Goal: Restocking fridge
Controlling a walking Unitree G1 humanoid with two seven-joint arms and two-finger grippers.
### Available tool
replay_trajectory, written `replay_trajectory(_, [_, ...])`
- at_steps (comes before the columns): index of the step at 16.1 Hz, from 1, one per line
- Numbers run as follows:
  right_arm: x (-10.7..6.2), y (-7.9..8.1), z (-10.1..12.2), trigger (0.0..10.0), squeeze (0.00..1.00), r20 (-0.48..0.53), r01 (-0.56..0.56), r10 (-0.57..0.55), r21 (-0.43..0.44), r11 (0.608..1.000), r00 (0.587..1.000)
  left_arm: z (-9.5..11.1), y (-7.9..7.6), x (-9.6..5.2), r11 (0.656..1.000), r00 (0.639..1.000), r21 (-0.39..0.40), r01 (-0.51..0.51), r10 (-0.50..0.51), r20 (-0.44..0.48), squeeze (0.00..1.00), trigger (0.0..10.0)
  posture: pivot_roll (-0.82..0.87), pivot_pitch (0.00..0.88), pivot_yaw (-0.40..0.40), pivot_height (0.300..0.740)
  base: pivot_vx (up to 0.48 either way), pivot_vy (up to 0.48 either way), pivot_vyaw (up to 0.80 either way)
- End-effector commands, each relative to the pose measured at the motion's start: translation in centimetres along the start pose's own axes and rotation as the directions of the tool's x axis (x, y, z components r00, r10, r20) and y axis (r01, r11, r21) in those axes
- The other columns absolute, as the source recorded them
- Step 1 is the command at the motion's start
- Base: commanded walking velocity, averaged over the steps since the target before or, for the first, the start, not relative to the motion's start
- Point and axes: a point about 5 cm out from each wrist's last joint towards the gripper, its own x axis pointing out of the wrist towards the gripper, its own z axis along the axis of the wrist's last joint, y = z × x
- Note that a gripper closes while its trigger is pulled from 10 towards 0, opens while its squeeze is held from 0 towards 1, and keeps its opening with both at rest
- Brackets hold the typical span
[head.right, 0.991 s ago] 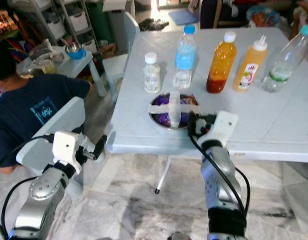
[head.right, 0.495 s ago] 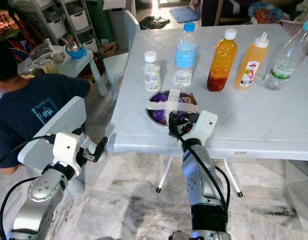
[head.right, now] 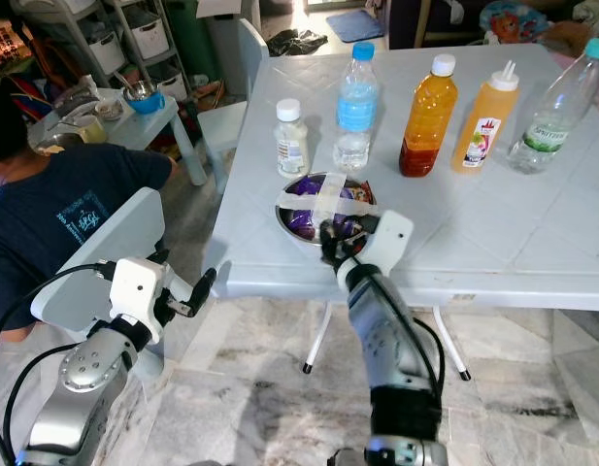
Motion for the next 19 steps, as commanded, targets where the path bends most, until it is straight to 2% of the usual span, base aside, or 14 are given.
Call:
replay_trajectory(1, [0.0,-1.6,-1.6,0.0,0.0,-0.106,0.082,-0.076,0.053,0.995,0.991,0.3,0.0,-0.2,1.0,1.0,0.017,0.004,-0.004,0.005,0.0,10.0,0.03,0.102,0.1,0.74,0.0,0.0,0.0])
replay_trajectory(3, [0.0,-2.5,-0.6,0.0,0.0,-0.097,0.104,-0.099,0.047,0.994,0.99,0.3,0.0,-0.2,1.0,1.0,0.018,0.007,-0.007,0.006,0.0,10.0,0.02,0.102,0.101,0.74,0.0,0.0,0.0])
replay_trajectory(4, [0.0,-3.5,0.1,0.0,0.0,-0.107,0.144,-0.139,0.04,0.989,0.984,0.3,-0.1,0.0,1.0,1.0,0.02,0.01,-0.01,0.009,0.0,10.0,0.02,0.101,0.102,0.74,0.0,0.0,0.0])
replay_trajectory(7, [-0.1,-4.7,0.9,0.0,0.0,-0.118,0.197,-0.192,0.038,0.98,0.974,0.4,-0.2,0.1,1.0,1.0,0.022,0.016,-0.016,0.012,0.0,10.0,0.01,0.102,0.103,0.74,0.0,0.0,0.0])
replay_trajectory(11, [-0.4,-5.1,1.2,0.0,0.0,-0.135,0.23,-0.22,0.06,0.971,0.966,0.3,-0.4,0.1,1.0,1.0,0.023,0.02,-0.02,0.014,0.0,10.0,0.01,0.102,0.102,0.74,0.0,0.0,0.0])
replay_trajectory(14, [-0.8,-5.8,1.6,0.0,0.0,-0.135,0.27,-0.264,0.035,0.962,0.955,0.4,-0.4,0.2,1.0,1.0,0.021,0.019,-0.02,0.016,0.0,10.0,0.0,0.1,0.101,0.74,0.0,0.0,0.0])
replay_trajectory(19, [-1.4,-6.8,3.8,0.0,0.0,-0.054,0.324,-0.323,-0.003,0.946,0.945,0.4,-0.4,0.5,1.0,1.0,0.02,0.02,-0.021,0.02,0.0,10.0,-0.01,0.094,0.105,0.74,0.0,0.0,0.0])
